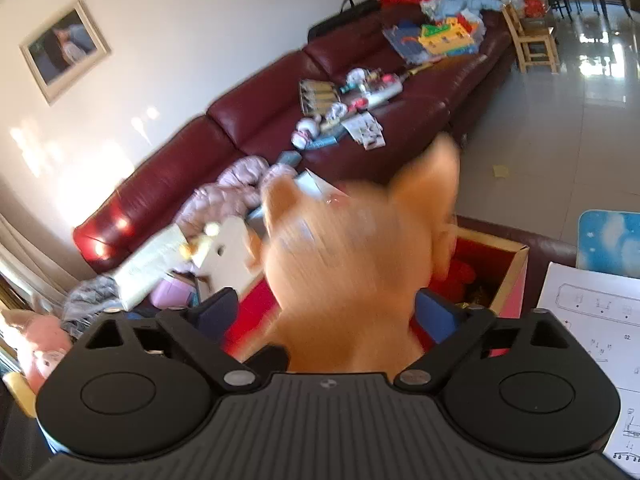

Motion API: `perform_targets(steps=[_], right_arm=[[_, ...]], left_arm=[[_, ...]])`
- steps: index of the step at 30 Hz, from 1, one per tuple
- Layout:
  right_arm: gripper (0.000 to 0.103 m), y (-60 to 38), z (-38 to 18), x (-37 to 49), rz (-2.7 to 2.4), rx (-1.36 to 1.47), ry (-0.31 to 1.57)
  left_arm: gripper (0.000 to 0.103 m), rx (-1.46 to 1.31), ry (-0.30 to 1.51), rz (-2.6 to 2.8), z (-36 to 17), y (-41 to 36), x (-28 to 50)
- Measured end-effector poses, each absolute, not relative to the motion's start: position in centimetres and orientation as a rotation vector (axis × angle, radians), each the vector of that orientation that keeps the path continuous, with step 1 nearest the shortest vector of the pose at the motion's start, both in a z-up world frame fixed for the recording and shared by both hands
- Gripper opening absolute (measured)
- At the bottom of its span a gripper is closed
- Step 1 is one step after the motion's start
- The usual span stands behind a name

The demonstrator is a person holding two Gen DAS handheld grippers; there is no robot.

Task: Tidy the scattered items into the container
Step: 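Carry the tan plush dog with both tools over the red box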

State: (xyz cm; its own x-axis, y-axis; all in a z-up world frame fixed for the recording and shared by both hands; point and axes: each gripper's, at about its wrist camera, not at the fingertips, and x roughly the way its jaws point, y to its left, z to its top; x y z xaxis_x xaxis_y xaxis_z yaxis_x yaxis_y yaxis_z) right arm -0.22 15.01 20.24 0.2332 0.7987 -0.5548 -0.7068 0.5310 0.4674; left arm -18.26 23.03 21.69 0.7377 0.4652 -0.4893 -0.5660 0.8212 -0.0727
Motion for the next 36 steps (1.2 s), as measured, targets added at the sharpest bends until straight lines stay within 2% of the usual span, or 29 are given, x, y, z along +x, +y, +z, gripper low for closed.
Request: perform_targets(steps=[6,21,36], right_arm=[[0.096,13.6,18.1,-0.2,0.975,0.13,0.925],[0.098,14.3,19.5,-3.4,0.983,0.055,0.917],[0.098,13.6,20.0,-5.6,1.003,0.028,0.904]], left_arm=[[0.103,-0.223,0.511,0.554,21.1,23.5,-19.1],[0.103,-0.184,0.597,0.571,18.8,22.5,-19.2],[0.103,-0.173,0.598,0.606,18.5,21.6,-20.9]])
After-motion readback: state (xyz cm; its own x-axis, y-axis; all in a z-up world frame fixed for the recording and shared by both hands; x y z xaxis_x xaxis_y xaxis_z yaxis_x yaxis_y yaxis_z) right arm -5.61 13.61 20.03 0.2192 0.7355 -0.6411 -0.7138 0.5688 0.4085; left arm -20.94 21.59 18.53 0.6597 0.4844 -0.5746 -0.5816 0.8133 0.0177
